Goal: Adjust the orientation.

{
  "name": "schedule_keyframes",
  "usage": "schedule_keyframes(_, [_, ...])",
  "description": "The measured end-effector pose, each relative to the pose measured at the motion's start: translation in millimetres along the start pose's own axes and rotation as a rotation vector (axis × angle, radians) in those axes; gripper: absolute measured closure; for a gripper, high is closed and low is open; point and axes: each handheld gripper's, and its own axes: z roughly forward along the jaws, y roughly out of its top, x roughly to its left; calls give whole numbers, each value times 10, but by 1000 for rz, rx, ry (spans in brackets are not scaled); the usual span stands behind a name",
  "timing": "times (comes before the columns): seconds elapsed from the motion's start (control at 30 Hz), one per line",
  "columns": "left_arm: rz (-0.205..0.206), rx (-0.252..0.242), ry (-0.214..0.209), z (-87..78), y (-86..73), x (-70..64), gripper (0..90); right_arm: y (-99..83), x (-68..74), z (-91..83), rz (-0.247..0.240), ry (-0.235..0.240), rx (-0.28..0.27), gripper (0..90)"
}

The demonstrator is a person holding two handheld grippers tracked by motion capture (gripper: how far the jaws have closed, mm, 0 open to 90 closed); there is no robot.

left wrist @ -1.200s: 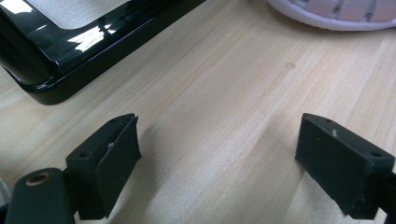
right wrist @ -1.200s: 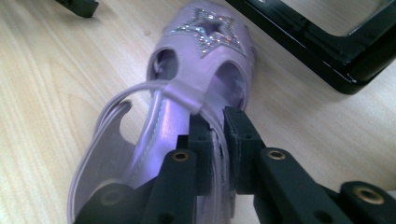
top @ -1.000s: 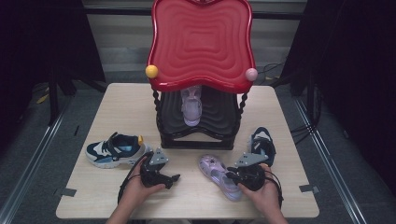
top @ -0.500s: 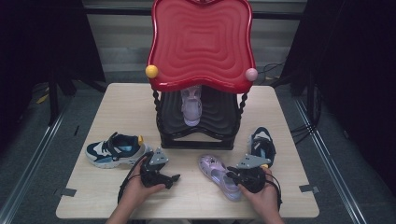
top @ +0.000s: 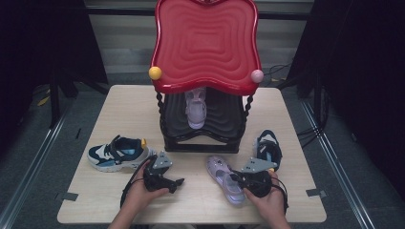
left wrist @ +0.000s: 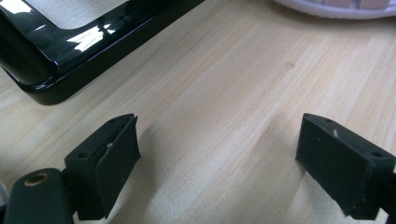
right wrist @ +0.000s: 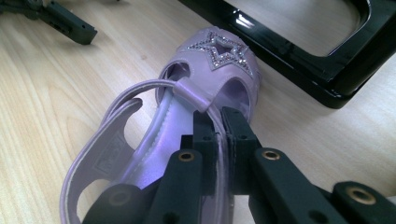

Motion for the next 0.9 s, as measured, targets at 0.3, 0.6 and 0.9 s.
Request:
schedule_keyframes(0.3, [1,0,0,0,0,0,124,94,23,-149,-7,-11,-63,849])
schedule_keyframes(0.6, [1,0,1,0,0,0,124,209,37,-357,-12,-21,-133,849])
schedule_keyframes(0.9, [1,0,1,0,0,0,124,331,46,-532,-29,-54,-177,849])
